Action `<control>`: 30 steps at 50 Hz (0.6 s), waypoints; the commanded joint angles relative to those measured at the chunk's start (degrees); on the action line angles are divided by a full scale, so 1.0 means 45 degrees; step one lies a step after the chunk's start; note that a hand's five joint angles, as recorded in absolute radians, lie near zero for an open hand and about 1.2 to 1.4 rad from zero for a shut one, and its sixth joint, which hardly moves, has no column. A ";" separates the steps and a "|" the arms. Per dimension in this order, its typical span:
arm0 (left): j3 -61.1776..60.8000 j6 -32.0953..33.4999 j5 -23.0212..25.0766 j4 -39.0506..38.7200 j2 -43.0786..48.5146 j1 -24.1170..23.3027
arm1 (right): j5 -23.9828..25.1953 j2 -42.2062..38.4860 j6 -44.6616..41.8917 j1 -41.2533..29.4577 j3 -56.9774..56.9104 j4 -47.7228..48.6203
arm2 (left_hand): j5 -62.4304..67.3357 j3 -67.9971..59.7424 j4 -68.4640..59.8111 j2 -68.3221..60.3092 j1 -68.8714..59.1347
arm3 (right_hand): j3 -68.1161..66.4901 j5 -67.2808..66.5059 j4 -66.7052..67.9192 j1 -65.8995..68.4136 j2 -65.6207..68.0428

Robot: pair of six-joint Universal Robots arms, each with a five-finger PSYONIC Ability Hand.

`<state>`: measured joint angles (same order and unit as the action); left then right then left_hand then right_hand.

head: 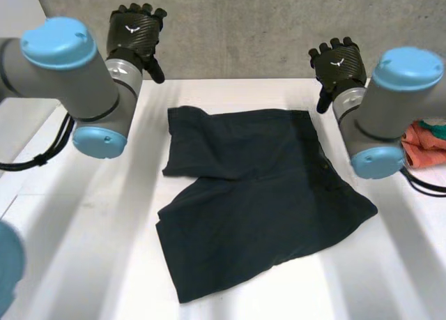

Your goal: Fold the laundry.

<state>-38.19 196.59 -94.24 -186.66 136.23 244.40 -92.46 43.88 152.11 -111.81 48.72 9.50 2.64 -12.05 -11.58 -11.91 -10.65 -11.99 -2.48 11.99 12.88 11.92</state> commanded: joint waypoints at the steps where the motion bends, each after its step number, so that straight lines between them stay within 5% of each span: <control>1: -0.4359 -0.0210 -0.0484 0.1165 -0.3843 -0.0385 | 0.2613 0.2354 -0.0498 0.1036 0.1689 -0.3222 | -0.0587 0.0455 0.0352 0.0425 0.0144 | 0.0442 0.0550 -0.0443 -0.0640 -0.0427; 7: -0.8652 -0.0580 0.0390 0.4127 -0.7044 -0.1204 | 0.5035 0.4521 -0.4123 0.2382 0.4926 -0.6381 | 0.0346 -0.0477 -0.0581 -0.0508 -0.0789 | -0.0709 -0.0601 0.0708 0.0511 0.0724; 15: -1.3010 -0.2647 0.2461 0.6908 -0.8613 -0.2317 | 0.6364 0.5638 -0.7802 0.4315 0.8619 -0.7779 | 0.4835 -0.4967 -0.5071 -0.4997 -0.5278 | -0.5234 -0.5125 0.5233 0.5035 0.5249; 21: -1.4851 -0.3257 0.2310 0.5331 -0.8633 -0.2807 | 0.7947 0.5736 -0.7942 0.5236 1.0420 -0.5748 | 0.4583 -0.4715 -0.4818 -0.4745 -0.5026 | -0.5913 -0.5804 0.5912 0.5714 0.5928; 30: -1.5576 -0.2555 0.0669 0.2574 -0.7600 -0.3041 | 0.9315 0.5523 -0.7747 0.5666 1.2393 -0.2293 | 0.3086 -0.3217 -0.3321 -0.3248 -0.3529 | -0.5727 -0.5618 0.5726 0.5528 0.5742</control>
<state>-107.72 182.75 -86.68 -168.67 98.73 231.26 -53.64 69.78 115.98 -86.83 100.23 -10.04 14.53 -25.50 -24.84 -25.55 -25.63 -33.10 -23.28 32.86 32.70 32.81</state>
